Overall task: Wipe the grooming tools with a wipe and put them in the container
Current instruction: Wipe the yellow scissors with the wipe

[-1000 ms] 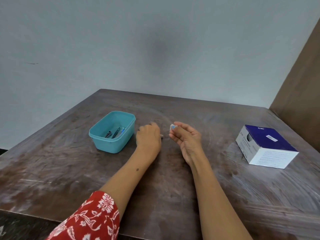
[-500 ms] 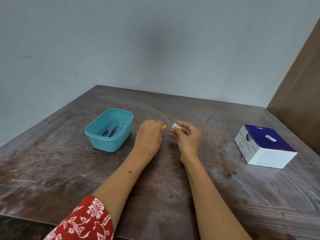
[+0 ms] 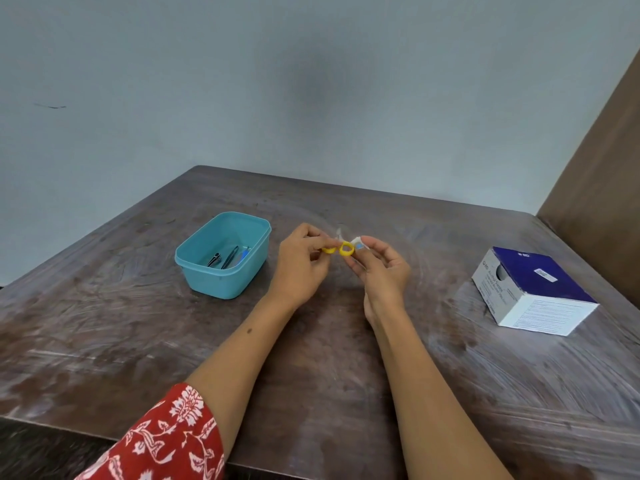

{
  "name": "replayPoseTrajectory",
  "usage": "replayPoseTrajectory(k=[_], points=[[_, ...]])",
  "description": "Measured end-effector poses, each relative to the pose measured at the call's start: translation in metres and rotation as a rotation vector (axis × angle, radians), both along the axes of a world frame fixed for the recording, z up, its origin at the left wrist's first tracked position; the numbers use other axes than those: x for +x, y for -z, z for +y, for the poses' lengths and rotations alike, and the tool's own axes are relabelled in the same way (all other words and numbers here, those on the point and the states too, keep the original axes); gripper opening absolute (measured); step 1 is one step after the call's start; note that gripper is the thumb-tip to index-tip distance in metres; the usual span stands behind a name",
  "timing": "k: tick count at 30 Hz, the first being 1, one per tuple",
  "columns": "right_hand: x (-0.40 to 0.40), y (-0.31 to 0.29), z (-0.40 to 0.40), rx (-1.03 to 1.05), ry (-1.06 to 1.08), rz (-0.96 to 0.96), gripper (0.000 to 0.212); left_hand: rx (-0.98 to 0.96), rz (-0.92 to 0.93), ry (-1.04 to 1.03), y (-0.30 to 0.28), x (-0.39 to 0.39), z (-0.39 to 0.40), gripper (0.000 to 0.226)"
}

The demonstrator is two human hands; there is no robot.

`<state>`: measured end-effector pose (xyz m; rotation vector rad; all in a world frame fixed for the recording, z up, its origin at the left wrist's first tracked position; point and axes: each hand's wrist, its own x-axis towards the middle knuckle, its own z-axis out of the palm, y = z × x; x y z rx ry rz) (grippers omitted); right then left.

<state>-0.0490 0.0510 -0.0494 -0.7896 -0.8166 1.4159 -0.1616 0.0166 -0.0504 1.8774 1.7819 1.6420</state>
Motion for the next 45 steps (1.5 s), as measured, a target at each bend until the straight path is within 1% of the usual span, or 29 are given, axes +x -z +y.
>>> replayPoseTrajectory(k=[3,6,7,10,12,13,15,17,19,21,24,26,29,33,37,42,43,45], points=[[0.000,0.003,0.001,0.067,0.019,-0.064,0.018,-0.069,-0.235,0.011,-0.003,0.005,-0.003,0.016],[0.000,0.005,0.001,0.110,0.000,-0.122,0.017,-0.121,-0.363,-0.040,-0.002,0.002,0.002,0.010],[0.000,0.006,0.001,0.117,-0.007,-0.139,0.017,-0.138,-0.422,-0.032,-0.001,0.000,0.004,0.012],[0.000,0.006,0.002,0.143,-0.024,-0.175,0.019,-0.213,-0.727,0.033,-0.001,-0.003,0.006,0.035],[0.000,0.007,0.003,0.171,-0.030,-0.209,0.022,-0.274,-0.890,0.102,-0.002,-0.004,0.006,0.044],[0.000,0.008,0.003,0.180,-0.027,-0.242,0.023,-0.300,-0.956,0.144,-0.002,-0.004,0.005,0.043],[0.001,0.010,0.005,0.204,0.005,-0.332,0.024,-0.337,-1.058,0.204,-0.003,-0.003,0.003,0.033],[0.002,0.012,0.008,0.272,0.106,-0.488,0.028,-0.366,-1.069,0.234,-0.004,-0.002,0.002,0.022],[0.005,0.011,0.010,0.360,0.218,-0.627,0.033,-0.398,-1.030,0.263,-0.004,0.001,0.001,0.020],[0.008,0.010,0.010,0.434,0.287,-0.654,0.035,-0.438,-0.993,0.291,-0.004,0.005,0.000,0.021],[0.008,0.010,0.009,0.515,0.337,-0.673,0.028,-0.461,-0.958,0.310,-0.004,0.010,0.000,0.019],[0.006,0.009,0.007,0.505,0.319,-0.644,0.024,-0.439,-0.962,0.311,-0.004,0.011,0.000,0.018],[0.006,0.007,0.006,0.423,0.269,-0.567,0.011,-0.403,-0.957,0.284,-0.004,0.009,0.000,0.023],[0.006,0.005,0.004,0.356,0.271,-0.506,0.008,-0.390,-0.927,0.250,-0.005,0.011,-0.001,0.022],[0.007,0.002,0.004,0.265,0.255,-0.442,0.021,-0.379,-0.917,0.209,-0.005,0.010,-0.001,0.020],[0.009,0.000,0.004,0.219,0.243,-0.401,0.041,-0.364,-0.907,0.198,-0.005,0.010,-0.001,0.018],[0.009,0.000,0.005,0.208,0.236,-0.393,0.041,-0.362,-0.906,0.194,-0.005,0.010,0.000,0.020],[0.010,0.001,0.006,0.195,0.226,-0.393,0.034,-0.361,-0.900,0.189,-0.006,0.009,0.000,0.022]])
